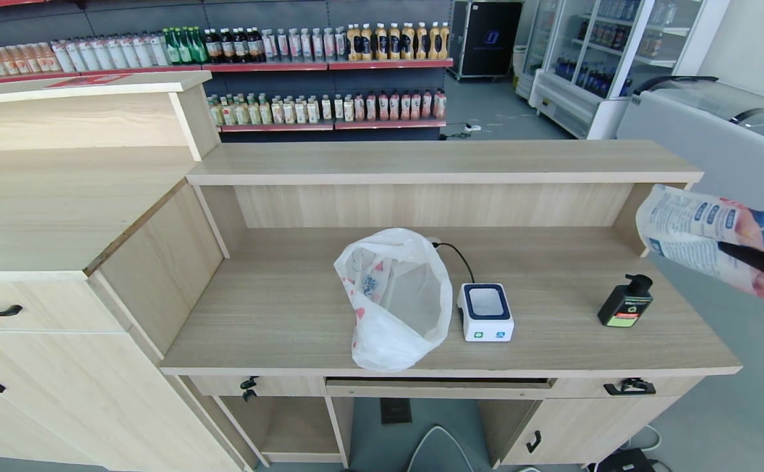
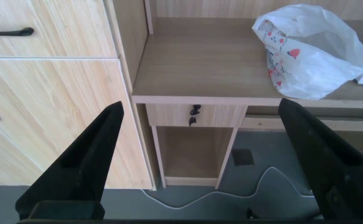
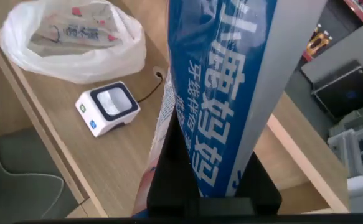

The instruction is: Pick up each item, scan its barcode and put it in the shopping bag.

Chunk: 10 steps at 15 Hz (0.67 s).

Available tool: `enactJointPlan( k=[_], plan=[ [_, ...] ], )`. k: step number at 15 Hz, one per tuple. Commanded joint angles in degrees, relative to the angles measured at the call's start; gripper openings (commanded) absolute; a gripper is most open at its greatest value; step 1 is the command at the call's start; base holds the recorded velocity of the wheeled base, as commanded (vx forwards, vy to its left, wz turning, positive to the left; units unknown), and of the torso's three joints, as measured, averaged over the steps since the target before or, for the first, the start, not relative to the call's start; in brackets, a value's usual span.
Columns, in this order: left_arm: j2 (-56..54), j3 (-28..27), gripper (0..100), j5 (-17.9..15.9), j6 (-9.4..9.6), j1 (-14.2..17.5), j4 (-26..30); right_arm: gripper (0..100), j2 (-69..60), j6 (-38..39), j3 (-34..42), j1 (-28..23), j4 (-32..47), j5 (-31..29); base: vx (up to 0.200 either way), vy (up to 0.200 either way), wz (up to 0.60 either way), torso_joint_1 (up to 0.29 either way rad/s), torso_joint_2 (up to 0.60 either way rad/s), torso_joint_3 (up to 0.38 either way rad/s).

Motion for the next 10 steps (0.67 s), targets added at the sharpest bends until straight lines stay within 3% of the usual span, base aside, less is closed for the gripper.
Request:
enactJointPlan(
  k=[1, 7, 10],
  plan=[
    [-0.02, 0.00, 100, 0.00, -0.01, 0.00, 0.00, 0, 1.88, -5.07, -1.01, -0.72, 2.31, -2.20, 0.000, 0.000, 0.00, 0.000, 0.00, 0.000],
    [-0.02, 0.00, 100, 0.00, -0.01, 0.00, 0.00, 0, 1.35, -8.32, -1.71, -1.25, 2.22, -2.47, 0.000, 0.000, 0.00, 0.000, 0.00, 0.000],
    [-0.02, 0.00, 100, 0.00, -0.01, 0.00, 0.00, 0, 3.37, -15.18, -2.32, -1.25, 2.57, -7.48, 0.000, 0.000, 0.60, 0.001, 0.00, 0.001]
  ],
)
